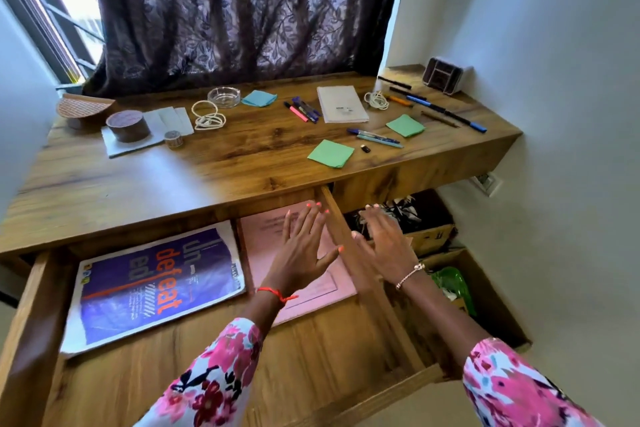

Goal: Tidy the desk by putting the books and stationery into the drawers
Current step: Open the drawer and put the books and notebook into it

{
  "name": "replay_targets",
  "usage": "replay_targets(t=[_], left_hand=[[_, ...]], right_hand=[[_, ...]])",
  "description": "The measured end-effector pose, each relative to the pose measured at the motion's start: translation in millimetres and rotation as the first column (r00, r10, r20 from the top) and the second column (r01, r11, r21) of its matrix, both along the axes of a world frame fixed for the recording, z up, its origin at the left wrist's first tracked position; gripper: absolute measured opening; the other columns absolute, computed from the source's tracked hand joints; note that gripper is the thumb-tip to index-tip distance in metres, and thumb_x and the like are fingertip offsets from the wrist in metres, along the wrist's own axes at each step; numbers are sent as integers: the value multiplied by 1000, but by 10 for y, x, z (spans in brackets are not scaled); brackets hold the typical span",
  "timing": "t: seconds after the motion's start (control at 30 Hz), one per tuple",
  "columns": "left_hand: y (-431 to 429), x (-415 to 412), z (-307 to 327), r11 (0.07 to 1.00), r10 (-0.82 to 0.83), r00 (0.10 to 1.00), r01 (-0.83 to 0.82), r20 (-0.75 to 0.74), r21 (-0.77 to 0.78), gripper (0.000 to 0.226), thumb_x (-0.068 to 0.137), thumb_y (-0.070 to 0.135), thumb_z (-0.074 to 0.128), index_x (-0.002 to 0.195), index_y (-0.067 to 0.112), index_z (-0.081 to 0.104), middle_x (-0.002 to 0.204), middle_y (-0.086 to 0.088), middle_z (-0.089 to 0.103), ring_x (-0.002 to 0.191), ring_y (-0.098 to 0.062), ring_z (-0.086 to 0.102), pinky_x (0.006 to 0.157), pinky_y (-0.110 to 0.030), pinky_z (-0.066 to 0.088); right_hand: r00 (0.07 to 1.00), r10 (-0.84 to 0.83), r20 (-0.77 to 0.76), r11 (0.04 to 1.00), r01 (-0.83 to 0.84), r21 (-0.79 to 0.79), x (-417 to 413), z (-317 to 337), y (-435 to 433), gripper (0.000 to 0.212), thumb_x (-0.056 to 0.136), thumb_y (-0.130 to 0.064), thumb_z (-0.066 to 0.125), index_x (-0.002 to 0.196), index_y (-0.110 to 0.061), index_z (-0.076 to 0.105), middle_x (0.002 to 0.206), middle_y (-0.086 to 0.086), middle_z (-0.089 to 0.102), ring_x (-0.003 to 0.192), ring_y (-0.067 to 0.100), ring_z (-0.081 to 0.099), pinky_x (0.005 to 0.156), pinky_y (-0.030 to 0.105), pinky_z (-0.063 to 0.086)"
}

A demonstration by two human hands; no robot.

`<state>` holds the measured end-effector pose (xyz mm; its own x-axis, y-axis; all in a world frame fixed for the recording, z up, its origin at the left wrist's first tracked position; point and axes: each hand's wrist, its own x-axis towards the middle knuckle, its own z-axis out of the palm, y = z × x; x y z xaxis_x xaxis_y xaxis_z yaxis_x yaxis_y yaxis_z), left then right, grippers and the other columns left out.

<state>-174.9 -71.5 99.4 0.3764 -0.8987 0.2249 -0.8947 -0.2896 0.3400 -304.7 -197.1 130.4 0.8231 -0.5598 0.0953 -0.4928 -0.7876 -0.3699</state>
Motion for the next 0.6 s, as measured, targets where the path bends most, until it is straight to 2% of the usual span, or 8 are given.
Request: replay_targets(t=[0.07, 0.2, 0.27, 0.4, 0.6], left_hand=[[-253, -122, 49, 1000, -1, 1000, 1, 9, -6, 104, 71, 79, -10, 147, 13, 13, 156, -7, 8, 141, -14, -7, 111, -35, -18], [-812, -379, 180, 997, 64, 998, -64, -2, -49, 100, 73, 81, 2, 146, 14, 19, 155, -6, 16, 143, -17, 3, 112, -34, -15], [-1029, -445, 255, 994, 86, 996, -86, 6, -61, 92, 77, 74, 11, 145, 13, 19, 154, -7, 18, 143, -18, 5, 114, -37, -10], [-1345, -523, 414, 976, 165, 986, -163, -2, -145, 84, 80, 69, 19, 142, 12, 26, 150, -9, 27, 141, -21, 15, 116, -44, 2], [-1696, -460, 615, 962, 234, 971, -237, -37, -137, 91, 75, 70, 16, 140, 8, 30, 148, -14, 30, 141, -26, 15, 115, -42, 2]], right_hand=[[1000, 20, -9, 1000, -20, -17, -159, 29, -278, 51, 94, -40, 38, 133, -6, 41, 142, 14, 40, 137, 26, 30, 114, 36, 23], [996, 76, -36, 996, -77, -43, -489, 125, -942, 76, 82, -57, 16, 127, -4, 47, 134, 14, 46, 131, 28, 38, 110, 37, 30], [995, 79, -60, 996, -81, -37, -606, 206, -1222, 70, 85, -53, 22, 124, -2, 49, 132, 16, 47, 129, 29, 39, 109, 37, 31], [988, 129, -83, 990, -132, -42, -735, 369, -1680, 38, 95, -32, 43, 116, -2, 54, 131, 15, 48, 129, 27, 39, 107, 35, 31], [992, 123, -31, 992, -124, -16, -682, 513, -2153, 34, 96, -30, 41, 109, -4, 57, 119, 12, 51, 111, 25, 49, 97, 35, 38]])
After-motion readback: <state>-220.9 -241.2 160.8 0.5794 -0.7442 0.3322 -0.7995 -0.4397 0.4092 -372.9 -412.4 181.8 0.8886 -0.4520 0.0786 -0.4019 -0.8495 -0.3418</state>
